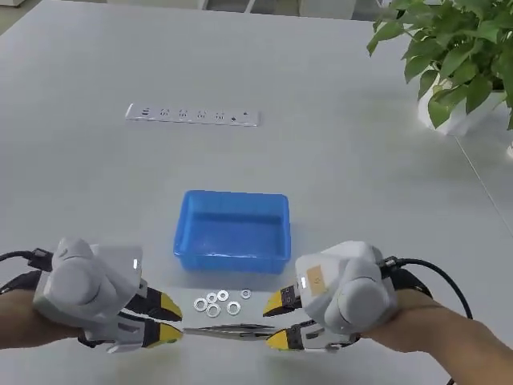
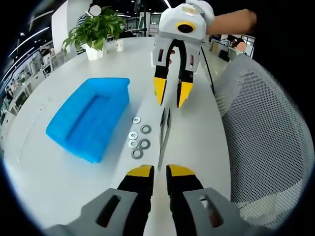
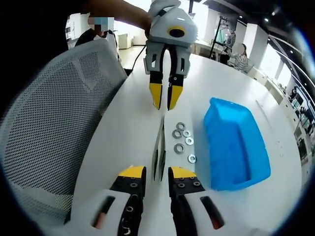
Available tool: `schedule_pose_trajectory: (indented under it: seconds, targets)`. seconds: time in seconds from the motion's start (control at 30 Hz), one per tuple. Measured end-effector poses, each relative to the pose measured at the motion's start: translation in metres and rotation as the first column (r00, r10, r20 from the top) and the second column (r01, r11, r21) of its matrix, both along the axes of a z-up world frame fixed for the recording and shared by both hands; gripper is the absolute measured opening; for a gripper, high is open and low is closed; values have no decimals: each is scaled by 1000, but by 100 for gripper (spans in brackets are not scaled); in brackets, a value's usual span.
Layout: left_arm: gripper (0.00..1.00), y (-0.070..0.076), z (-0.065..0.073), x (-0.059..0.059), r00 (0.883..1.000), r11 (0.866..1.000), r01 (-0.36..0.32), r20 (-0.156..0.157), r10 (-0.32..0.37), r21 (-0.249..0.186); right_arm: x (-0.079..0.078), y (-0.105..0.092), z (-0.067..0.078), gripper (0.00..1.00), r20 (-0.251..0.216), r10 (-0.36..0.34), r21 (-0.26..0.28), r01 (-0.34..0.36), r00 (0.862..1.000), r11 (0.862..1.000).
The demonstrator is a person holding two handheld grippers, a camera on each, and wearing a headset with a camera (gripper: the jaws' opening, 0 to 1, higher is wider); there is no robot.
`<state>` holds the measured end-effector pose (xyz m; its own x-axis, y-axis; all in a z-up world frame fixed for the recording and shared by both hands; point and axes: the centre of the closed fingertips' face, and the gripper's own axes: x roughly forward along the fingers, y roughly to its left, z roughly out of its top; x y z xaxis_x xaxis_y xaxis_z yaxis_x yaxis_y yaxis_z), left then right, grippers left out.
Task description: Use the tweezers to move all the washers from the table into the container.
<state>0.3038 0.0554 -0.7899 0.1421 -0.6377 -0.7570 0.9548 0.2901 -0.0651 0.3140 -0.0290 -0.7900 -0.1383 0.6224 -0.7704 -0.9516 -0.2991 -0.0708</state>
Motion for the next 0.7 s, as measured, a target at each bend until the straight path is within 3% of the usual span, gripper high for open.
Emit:
schedule_pose_trajectory:
  seconds: [0.27, 0.7]
  targets:
    - [11, 0, -10, 0, 999, 998, 38, -13, -37, 41, 3, 4, -9, 14, -12, -11, -22, 10, 1000, 1000]
    - [6, -6, -17, 0, 997, 996, 70, -16, -69, 53, 4, 12, -11, 10, -37, -37, -13, 36, 999, 999]
